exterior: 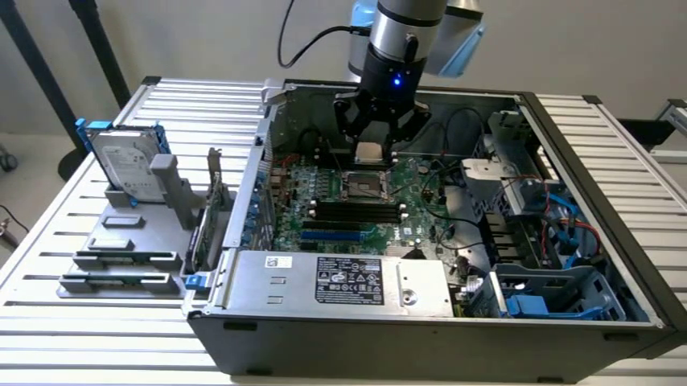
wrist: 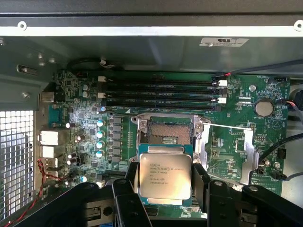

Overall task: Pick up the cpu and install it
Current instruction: 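Place the cpu into insertion slot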

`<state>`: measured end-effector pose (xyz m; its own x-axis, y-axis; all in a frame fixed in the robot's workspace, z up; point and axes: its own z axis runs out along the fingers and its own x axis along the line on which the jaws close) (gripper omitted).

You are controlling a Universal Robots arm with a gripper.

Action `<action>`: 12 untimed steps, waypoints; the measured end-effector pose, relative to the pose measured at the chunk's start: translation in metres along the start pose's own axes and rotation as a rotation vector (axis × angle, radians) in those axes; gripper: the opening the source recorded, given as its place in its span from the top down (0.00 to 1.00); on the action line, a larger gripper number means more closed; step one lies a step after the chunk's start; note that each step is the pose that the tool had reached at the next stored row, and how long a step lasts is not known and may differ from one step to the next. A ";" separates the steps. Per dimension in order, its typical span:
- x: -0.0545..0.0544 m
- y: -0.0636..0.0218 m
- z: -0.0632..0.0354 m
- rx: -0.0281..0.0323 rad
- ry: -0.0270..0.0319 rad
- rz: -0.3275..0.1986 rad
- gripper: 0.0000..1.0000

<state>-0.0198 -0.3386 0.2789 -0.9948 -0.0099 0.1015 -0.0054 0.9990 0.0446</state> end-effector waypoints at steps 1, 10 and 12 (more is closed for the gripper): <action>0.000 0.0000 0.0000 0.0000 0.0000 0.000 0.45; 0.000 -0.0001 0.0032 -0.0074 0.0013 0.071 0.45; 0.000 -0.0002 0.0047 -0.0111 0.0017 0.107 0.45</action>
<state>-0.0198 -0.3386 0.2742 -0.9894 0.0968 0.1079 0.1021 0.9938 0.0445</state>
